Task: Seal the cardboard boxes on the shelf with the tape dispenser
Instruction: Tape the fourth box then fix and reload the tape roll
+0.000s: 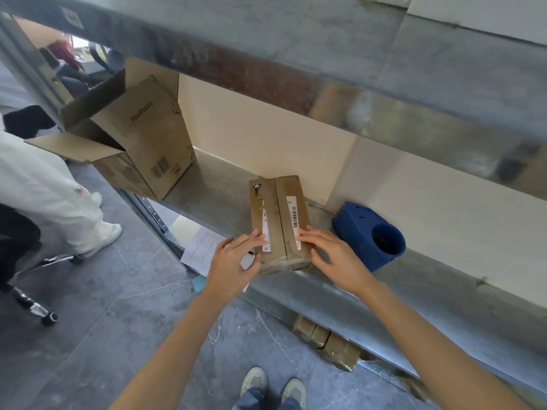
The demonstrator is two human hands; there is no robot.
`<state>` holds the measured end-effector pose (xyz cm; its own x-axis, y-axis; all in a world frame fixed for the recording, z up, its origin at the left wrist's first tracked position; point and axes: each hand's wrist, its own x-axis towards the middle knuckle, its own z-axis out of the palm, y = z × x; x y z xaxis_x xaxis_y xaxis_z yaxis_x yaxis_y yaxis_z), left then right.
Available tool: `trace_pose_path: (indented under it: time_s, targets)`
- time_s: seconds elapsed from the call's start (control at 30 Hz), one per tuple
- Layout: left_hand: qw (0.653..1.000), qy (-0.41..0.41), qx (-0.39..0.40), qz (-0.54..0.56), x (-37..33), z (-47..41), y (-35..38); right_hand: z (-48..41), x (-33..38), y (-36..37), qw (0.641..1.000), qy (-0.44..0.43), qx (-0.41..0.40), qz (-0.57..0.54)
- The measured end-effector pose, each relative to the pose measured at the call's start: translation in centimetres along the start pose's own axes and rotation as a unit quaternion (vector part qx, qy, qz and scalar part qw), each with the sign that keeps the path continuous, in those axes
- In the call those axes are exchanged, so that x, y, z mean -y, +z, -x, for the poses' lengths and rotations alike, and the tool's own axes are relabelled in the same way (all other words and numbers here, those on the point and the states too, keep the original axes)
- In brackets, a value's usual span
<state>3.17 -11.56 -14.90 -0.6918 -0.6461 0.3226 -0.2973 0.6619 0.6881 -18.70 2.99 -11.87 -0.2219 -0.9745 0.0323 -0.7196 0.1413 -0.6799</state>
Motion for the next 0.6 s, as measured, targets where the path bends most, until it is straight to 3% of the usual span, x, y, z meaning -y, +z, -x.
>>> trace_pose_path:
  time_s: [0.23,0.4,0.47,0.6]
  targets:
    - [0.999,-0.003,0.032,0.019,-0.1,-0.1,-0.5,-0.1,0.3,-0.4,1.0,-0.004,0.012,0.018]
    - [0.994,-0.02,0.101,0.034,-0.1,-0.5,-1.9,-0.1,0.3,-1.7,0.996,-0.008,0.083,0.016]
    - [0.996,-0.013,0.082,0.01,-0.3,-0.8,-1.8,-0.3,0.1,-2.0,0.995,-0.011,0.097,0.035]
    - [1.0,-0.015,0.011,0.017,-0.2,-0.5,-0.7,-0.8,-0.4,-1.4,0.998,-0.022,0.05,0.044]
